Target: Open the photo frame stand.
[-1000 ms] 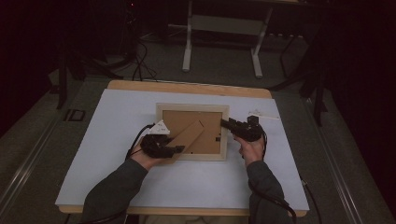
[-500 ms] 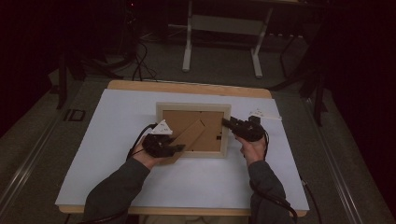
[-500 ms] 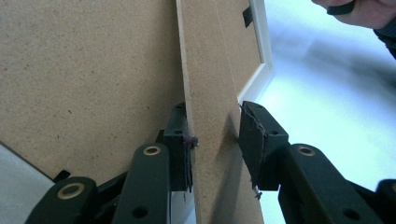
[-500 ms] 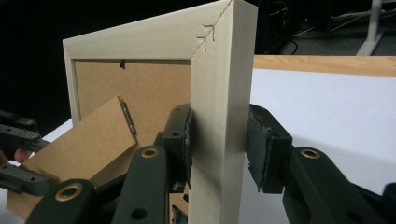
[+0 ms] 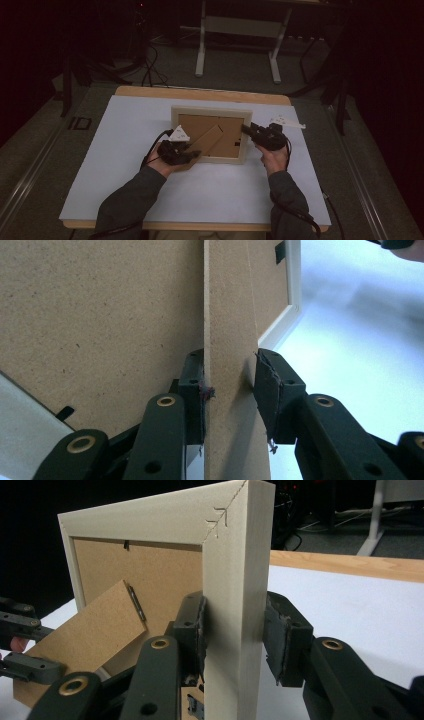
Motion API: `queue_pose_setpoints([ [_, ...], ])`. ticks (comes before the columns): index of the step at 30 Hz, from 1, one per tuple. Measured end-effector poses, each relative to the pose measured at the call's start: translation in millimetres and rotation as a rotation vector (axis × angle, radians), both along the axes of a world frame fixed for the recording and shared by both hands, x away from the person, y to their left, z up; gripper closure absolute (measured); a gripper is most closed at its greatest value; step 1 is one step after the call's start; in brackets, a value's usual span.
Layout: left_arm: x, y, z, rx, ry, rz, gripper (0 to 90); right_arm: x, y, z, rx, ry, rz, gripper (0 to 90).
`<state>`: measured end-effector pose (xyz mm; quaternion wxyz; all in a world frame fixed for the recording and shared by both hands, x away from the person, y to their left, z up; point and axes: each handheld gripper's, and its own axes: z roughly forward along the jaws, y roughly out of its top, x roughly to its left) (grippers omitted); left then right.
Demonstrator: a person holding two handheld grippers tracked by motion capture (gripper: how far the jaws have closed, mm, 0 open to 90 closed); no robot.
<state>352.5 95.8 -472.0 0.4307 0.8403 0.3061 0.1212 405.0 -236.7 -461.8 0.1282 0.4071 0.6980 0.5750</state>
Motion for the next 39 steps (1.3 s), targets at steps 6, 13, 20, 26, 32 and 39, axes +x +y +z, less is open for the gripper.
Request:
queue_pose_setpoints([
  [6,5.4,-3.6,-0.4,0.019,-0.012,0.008,68.4,0.0,-1.5,3.3,-0.008,-0.019,-0.013,62.1],
  [13,11.6,-4.4,-5.0,0.033,-0.016,0.030,68.8,-2.1,-2.7,5.3,-0.026,-0.039,-0.002,61.2],
  [20,13.6,-4.6,-9.4,0.057,-0.022,0.050,68.8,-6.3,-1.5,7.7,-0.050,-0.065,0.018,60.0],
  [26,14.7,-4.9,-10.6,0.074,-0.043,0.078,69.3,-7.9,5.4,11.5,-0.101,-0.098,0.024,59.4],
  [32,7.6,-4.1,-11.5,0.042,-0.049,0.074,71.0,-10.4,4.8,10.7,-0.097,-0.101,0.030,59.0],
  [39,-2.4,-6.9,-10.8,0.037,-0.064,0.061,72.8,-13.5,5.6,11.6,-0.114,-0.106,0.034,58.5],
])
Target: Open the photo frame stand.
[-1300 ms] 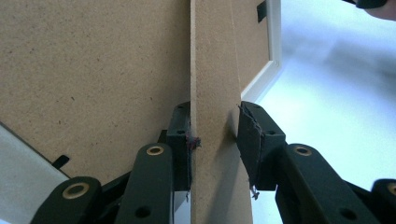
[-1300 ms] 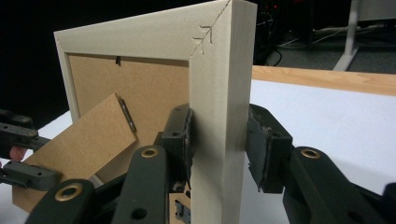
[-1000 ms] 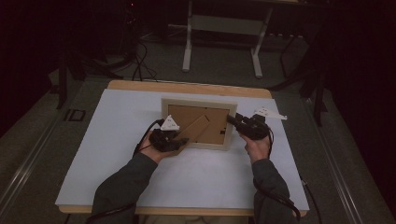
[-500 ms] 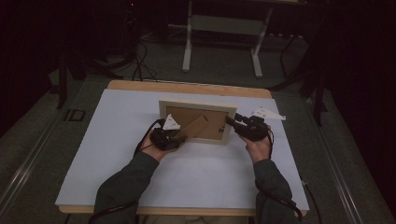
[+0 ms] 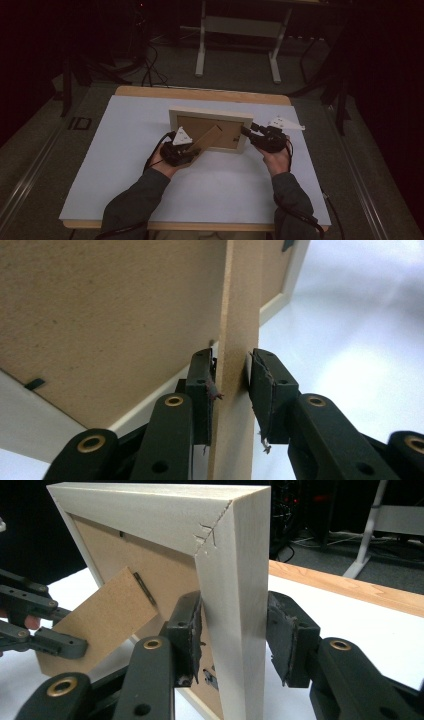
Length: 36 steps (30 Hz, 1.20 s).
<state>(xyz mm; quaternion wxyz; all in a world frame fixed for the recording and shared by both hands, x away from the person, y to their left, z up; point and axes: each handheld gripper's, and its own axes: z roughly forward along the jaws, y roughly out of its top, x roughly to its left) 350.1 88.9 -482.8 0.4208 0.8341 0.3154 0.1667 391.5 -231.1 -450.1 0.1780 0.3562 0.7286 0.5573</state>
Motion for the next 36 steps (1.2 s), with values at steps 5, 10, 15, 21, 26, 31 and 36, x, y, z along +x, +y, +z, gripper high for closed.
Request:
queue_pose_setpoints([
  [5,-6.7,-2.4,0.5,0.014,-0.017,-0.010,73.6,-3.5,0.0,0.2,-0.013,-0.008,0.008,58.3],
  [10,-12.0,-5.4,0.0,0.037,-0.041,-0.007,73.7,-7.0,0.7,0.5,-0.028,-0.020,0.011,58.1],
  [15,-14.7,-6.1,-1.7,0.033,-0.045,0.000,74.2,-11.8,1.9,0.0,-0.033,-0.030,0.002,57.8],
  [21,-18.6,-6.1,-3.4,0.028,-0.046,-0.003,75.0,-15.6,1.5,0.4,-0.040,-0.029,0.008,57.5],
  [26,-22.8,-6.0,-6.3,0.023,-0.052,-0.004,75.5,-20.0,1.1,-0.3,-0.042,-0.035,0.015,57.1],
  [31,-26.5,-6.2,-9.1,0.018,-0.058,-0.008,76.1,-24.5,1.0,-0.9,-0.049,-0.046,0.023,56.6],
  [36,-28.7,-6.5,-10.3,0.021,-0.061,-0.010,76.3,-27.4,0.9,-1.6,-0.049,-0.047,0.027,56.1],
])
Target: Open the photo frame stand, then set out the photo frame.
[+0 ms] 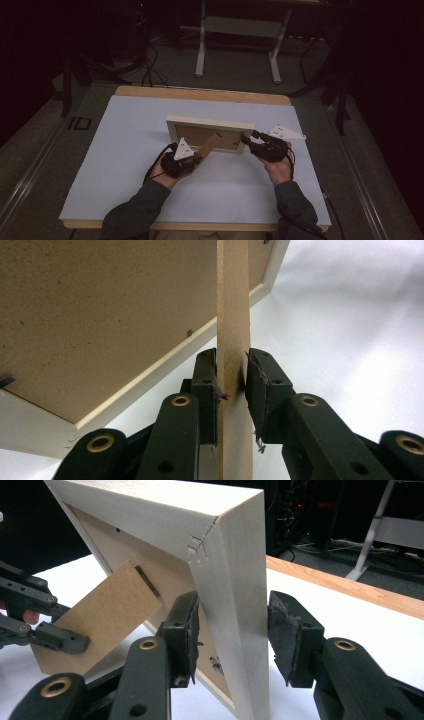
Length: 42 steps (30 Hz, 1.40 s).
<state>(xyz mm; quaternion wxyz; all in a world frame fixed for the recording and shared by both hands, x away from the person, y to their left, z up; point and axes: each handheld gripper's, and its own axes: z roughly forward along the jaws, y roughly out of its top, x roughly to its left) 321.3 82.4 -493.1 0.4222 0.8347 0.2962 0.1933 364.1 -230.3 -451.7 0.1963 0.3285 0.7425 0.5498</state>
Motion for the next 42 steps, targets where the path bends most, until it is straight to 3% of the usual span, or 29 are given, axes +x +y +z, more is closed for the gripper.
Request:
queue_pose_setpoints([
  [37,-14.2,-6.3,-9.1,-0.010,0.027,-0.053,74.1,-13.3,-2.5,-8.7,0.015,-0.007,0.037,52.5],
  [42,-14.4,-5.4,-9.7,-0.020,0.034,-0.056,70.5,-14.4,-3.3,-10.0,0.008,0.002,0.033,52.3],
])
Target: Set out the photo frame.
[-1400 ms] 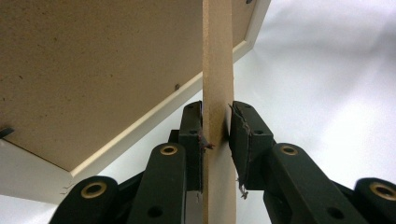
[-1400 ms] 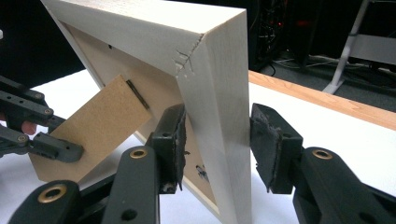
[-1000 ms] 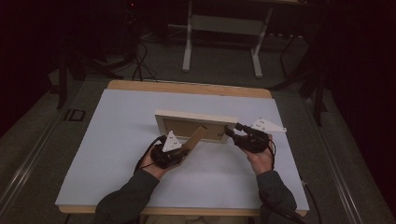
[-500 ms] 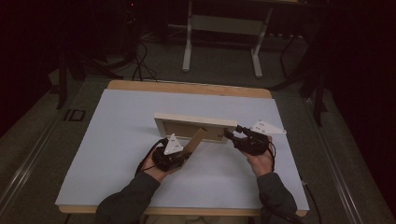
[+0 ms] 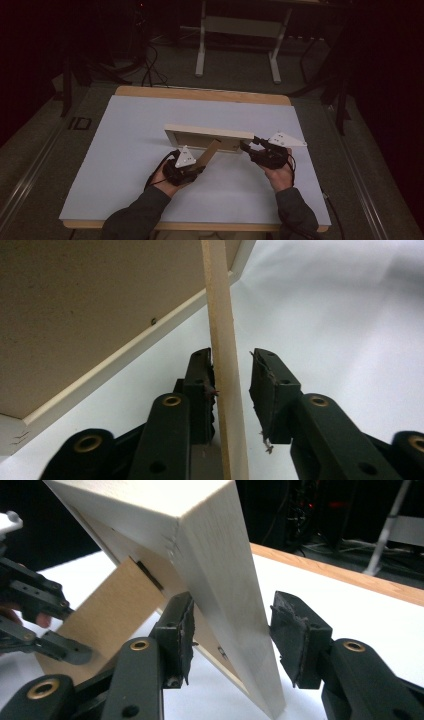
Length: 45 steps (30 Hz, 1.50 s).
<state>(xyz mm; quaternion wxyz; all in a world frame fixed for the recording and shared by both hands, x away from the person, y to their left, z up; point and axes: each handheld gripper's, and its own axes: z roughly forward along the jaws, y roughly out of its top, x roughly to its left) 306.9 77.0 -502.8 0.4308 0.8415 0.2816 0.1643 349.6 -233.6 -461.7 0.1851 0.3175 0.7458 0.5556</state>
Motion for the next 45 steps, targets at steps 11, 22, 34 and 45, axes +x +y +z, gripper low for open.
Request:
queue_pose_setpoints([
  [11,0.4,29.2,13.7,-0.094,0.006,0.037,60.5,-4.6,-13.9,-5.5,0.028,0.022,-0.004,51.5],
  [22,-3.5,59.2,33.2,-0.163,-0.024,0.078,63.6,-6.4,-39.9,-3.8,0.048,0.043,-0.046,67.5],
  [34,4.7,82.0,45.6,-0.187,-0.082,0.248,82.4,9.0,-24.3,0.2,0.009,0.067,-0.101,89.8],
  [45,10.6,78.4,51.8,-0.185,-0.101,0.272,90.0,14.5,-15.1,-1.0,0.022,0.077,-0.098,89.7],
])
